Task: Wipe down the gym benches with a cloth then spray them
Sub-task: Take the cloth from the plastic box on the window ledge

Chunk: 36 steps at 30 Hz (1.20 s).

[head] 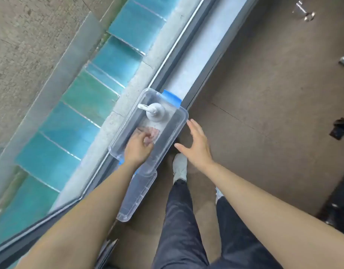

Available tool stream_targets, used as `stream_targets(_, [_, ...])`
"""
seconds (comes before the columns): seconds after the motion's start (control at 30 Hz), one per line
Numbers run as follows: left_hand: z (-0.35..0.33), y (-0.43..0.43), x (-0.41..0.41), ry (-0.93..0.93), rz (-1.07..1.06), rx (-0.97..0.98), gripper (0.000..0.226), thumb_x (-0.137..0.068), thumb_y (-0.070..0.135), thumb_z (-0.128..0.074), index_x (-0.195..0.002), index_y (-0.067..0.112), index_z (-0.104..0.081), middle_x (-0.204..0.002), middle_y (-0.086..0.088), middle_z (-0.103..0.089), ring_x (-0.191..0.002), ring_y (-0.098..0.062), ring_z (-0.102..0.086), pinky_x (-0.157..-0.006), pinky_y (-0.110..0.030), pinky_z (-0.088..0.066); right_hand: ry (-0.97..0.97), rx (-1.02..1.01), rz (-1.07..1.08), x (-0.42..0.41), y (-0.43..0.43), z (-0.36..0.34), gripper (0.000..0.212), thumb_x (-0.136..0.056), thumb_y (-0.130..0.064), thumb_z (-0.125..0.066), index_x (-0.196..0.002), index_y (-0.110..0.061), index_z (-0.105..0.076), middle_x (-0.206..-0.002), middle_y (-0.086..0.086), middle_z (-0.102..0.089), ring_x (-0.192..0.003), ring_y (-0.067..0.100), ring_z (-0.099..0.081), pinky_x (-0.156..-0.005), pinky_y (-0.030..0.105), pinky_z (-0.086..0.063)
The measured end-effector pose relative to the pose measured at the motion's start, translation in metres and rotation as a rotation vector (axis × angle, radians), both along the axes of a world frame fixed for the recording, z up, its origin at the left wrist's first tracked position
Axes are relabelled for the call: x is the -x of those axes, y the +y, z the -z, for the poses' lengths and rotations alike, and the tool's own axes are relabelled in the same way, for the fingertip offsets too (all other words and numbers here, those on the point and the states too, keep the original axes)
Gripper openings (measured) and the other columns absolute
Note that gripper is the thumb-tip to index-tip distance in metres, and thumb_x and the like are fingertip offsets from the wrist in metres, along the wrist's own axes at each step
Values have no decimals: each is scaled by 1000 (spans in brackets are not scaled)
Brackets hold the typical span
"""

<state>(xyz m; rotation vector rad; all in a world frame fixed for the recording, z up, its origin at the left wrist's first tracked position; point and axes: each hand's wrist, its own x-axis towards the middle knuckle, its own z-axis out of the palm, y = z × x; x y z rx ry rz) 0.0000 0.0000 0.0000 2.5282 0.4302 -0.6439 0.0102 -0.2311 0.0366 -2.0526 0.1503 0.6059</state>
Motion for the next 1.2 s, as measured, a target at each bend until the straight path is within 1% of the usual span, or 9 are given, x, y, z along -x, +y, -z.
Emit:
stream_targets(0.13, [26,11,-19,140,235,-224,53,-92,36,-67,-142,22,-54,-145,-5,-51,-127,-36,-48,-96,-48,-50,-8,28,59,-3,13,12,91,-82,-32,-82,-157,-26,-31,-165,-14,-22,-148,16,-30,-121,37,-29])
stream_targets(0.27, [48,21,-25,203,309,-280,30,-99,25,-57,-126,14,-63,-125,-11,-62,-113,-35,-56,-92,-46,-52,-41,110,57,-2,17,20,90,-83,-31,-81,-157,-28,-30,-165,-17,-20,-145,15,-32,-113,24,-24])
stream_targets(0.47, [15,21,-25,70,81,-55,27,-96,41,-67,-106,17,-74,-98,-4,-75,-91,-28,-69,-75,-36,-52,7,119,58,2,24,20,91,-86,-28,-78,-159,-26,-24,-167,-16,-13,-146,21,-30,-116,35,-28])
stream_targets(0.67, [-70,8,6,-103,-71,253,16,-95,17,-72,-110,18,-78,-98,3,-73,-84,-14,-68,-81,-36,-58,138,90,-44,-8,7,0,86,-86,-22,-78,-157,-28,-31,-166,-7,-22,-149,27,-26,-124,43,-21])
stream_targets(0.73, [-102,-4,14,-148,-15,331,17,-95,15,-72,-109,22,-78,-103,7,-73,-87,-8,-68,-77,-27,-56,143,93,-80,-9,-9,-19,75,-85,-22,-78,-152,-25,-43,-158,-2,-39,-143,28,-37,-120,41,-28])
stream_targets(0.83, [-145,-30,22,-160,128,406,18,-93,13,-74,-108,22,-79,-104,7,-69,-96,-11,-67,-76,-23,-55,151,10,-20,8,-31,-62,63,-84,-22,-79,-141,-23,-54,-131,0,-61,-117,19,-57,-104,41,-47])
stream_targets(0.93, [-182,-64,27,-161,249,468,21,-92,10,-75,-108,23,-79,-100,1,-65,-94,-16,-67,-78,-27,-57,137,-211,60,40,-57,-109,62,-80,-19,-81,-137,-28,-58,-124,-6,-65,-110,13,-61,-100,38,-52])
stream_targets(1.07, [-224,-120,36,-155,420,525,27,-90,10,-78,-114,20,-77,-98,5,-67,-88,-15,-68,-78,-29,-57,84,-411,200,89,-105,-166,64,-84,-12,-80,-140,-30,-56,-123,-18,-64,-108,0,-63,-95,19,-51])
stream_targets(1.2, [-260,-193,53,-104,425,583,27,-84,16,-83,-105,33,-77,-91,7,-76,-79,-15,-70,-73,-34,-58,-11,-273,394,136,-167,-189,18,-88,-12,-74,-98,-27,-75,-82,-17,-68,-75,-3,-58,-73,17,-46])
